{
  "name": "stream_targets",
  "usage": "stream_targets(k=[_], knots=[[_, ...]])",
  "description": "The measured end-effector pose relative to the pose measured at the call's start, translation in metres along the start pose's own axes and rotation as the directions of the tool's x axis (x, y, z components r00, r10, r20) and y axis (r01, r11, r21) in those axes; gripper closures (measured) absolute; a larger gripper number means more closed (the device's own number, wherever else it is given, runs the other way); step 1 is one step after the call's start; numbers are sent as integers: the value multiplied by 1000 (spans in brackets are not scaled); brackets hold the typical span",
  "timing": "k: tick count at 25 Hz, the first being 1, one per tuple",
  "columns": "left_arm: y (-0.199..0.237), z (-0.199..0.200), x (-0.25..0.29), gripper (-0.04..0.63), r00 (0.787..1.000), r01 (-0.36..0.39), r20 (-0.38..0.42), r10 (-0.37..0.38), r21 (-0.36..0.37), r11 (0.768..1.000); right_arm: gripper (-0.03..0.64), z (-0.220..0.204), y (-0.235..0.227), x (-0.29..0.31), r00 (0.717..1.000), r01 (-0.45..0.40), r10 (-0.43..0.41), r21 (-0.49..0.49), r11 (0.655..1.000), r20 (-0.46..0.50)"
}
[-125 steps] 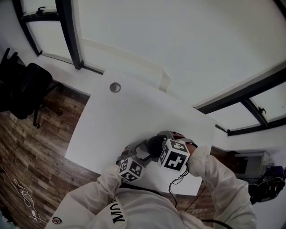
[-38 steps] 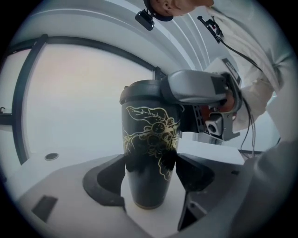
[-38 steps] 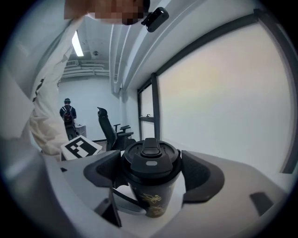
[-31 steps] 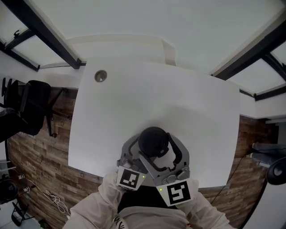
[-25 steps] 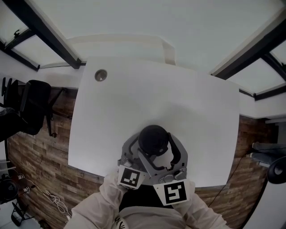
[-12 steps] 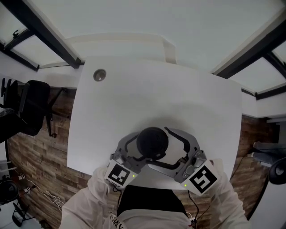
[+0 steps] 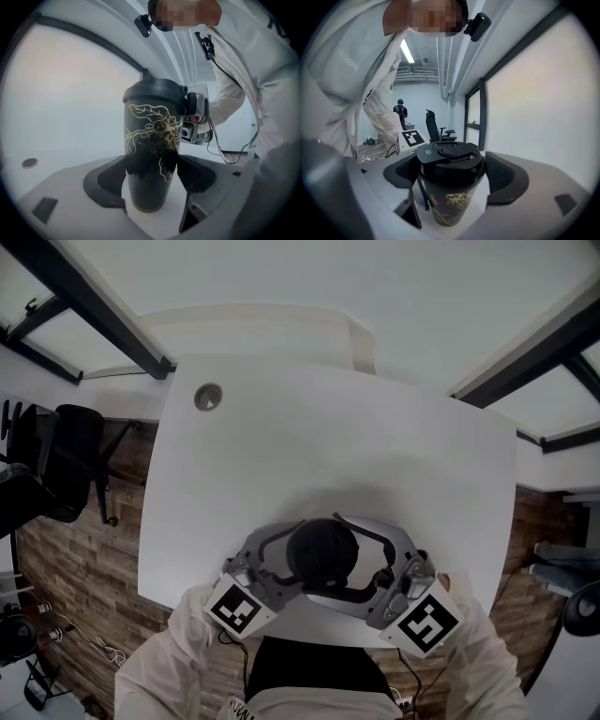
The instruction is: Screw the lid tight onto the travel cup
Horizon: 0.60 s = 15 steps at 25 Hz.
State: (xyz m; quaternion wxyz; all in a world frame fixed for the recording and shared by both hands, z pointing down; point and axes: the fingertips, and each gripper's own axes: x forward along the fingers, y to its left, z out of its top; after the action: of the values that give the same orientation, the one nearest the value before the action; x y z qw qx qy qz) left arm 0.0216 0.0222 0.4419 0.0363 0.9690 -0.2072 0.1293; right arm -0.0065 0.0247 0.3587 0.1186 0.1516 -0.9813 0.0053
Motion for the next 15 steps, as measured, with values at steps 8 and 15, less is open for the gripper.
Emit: stream_targets(k=[8, 15], knots=[[1, -2, 1, 249, 996, -87, 9, 87, -14, 996, 198, 4, -5, 0, 991, 119, -123, 71, 990, 59], [0, 1, -2, 249, 978, -205, 26, 206, -36, 978, 198, 8, -6, -2, 949, 298, -308, 122, 947, 67]])
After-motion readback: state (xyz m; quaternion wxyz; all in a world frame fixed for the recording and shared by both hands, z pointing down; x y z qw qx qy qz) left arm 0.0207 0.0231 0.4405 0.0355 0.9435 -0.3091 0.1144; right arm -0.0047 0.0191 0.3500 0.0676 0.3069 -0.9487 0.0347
